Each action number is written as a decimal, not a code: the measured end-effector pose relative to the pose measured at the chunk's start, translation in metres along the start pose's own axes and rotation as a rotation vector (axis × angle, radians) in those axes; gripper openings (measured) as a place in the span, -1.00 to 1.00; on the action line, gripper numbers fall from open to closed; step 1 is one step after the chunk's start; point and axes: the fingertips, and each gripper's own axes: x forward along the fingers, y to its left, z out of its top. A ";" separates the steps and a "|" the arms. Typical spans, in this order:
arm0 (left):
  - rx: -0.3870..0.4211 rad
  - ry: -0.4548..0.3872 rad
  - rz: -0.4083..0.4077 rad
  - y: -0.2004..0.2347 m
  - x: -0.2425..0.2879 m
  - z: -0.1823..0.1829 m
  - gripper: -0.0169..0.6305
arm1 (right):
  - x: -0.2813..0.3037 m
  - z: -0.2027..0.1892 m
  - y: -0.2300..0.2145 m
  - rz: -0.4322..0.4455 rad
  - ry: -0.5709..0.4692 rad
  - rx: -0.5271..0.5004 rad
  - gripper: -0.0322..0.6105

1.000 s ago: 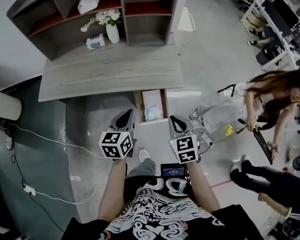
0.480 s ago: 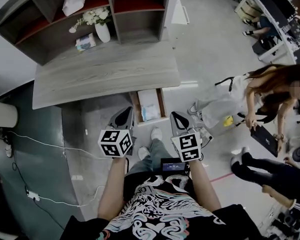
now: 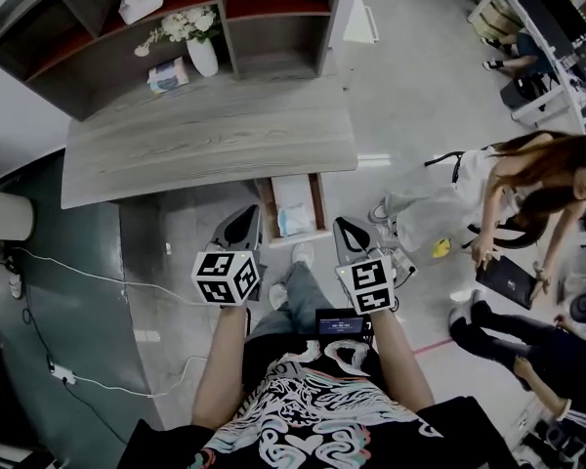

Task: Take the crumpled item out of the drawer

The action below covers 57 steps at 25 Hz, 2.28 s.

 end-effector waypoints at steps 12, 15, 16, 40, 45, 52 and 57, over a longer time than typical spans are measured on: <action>-0.012 0.080 0.041 0.019 0.011 -0.033 -0.95 | 0.036 -0.029 0.007 0.076 0.098 0.025 -0.88; -0.017 0.095 0.044 0.025 0.018 -0.039 -0.95 | 0.045 -0.034 0.005 0.084 0.109 0.028 -0.88; -0.016 0.101 0.044 0.027 0.020 -0.042 -0.95 | 0.049 -0.037 0.005 0.086 0.112 0.024 -0.88; -0.030 0.301 0.076 0.054 0.066 -0.143 -0.95 | 0.123 -0.131 0.013 0.227 0.320 -0.068 -0.88; -0.037 0.363 0.095 0.065 0.077 -0.167 -0.95 | 0.136 -0.147 0.014 0.244 0.361 -0.081 -0.88; -0.040 0.437 0.100 0.071 0.091 -0.192 -0.95 | 0.151 -0.162 0.018 0.281 0.399 -0.085 -0.88; -0.048 0.477 0.109 0.073 0.098 -0.208 -0.95 | 0.161 -0.172 0.025 0.327 0.426 -0.101 -0.86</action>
